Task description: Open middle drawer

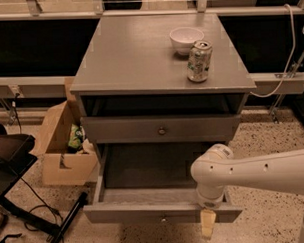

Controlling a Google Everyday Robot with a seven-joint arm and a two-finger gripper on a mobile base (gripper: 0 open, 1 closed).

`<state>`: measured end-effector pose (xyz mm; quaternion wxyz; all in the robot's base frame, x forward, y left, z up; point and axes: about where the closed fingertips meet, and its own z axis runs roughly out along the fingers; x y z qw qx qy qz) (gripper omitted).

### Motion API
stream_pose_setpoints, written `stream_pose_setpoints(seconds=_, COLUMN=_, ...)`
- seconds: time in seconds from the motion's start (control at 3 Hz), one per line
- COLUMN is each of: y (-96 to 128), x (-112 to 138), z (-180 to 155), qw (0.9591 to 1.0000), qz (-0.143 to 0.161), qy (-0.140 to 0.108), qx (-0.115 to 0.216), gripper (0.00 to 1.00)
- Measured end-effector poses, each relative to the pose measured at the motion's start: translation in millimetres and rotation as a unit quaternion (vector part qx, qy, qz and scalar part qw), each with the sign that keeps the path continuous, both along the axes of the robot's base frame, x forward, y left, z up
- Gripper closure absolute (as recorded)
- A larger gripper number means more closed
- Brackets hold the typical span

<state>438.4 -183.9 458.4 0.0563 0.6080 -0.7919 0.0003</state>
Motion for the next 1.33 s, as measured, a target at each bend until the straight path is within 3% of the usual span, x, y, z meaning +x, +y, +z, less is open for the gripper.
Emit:
stream_pose_setpoints(seconds=0.33, y=-14.8, x=14.5, z=62.4, qw=0.9997, qz=-0.009, qy=-0.023, qx=-0.001, gripper=0.00)
stream_pose_setpoints(seconds=0.67, y=-39.6, x=20.1, z=164.0, qw=0.9985, qz=-0.012, qy=-0.054, qx=0.005, gripper=0.00)
stream_pose_setpoints(seconds=1.0, y=-70.0, x=21.3, z=253.9, qw=0.9936, qz=-0.047, qy=-0.102, qx=0.014, gripper=0.00)
stream_pose_setpoints(seconds=1.33, y=-91.9, x=17.8, z=315.5, qw=0.9859, qz=-0.071, qy=-0.151, qx=0.012, gripper=0.00)
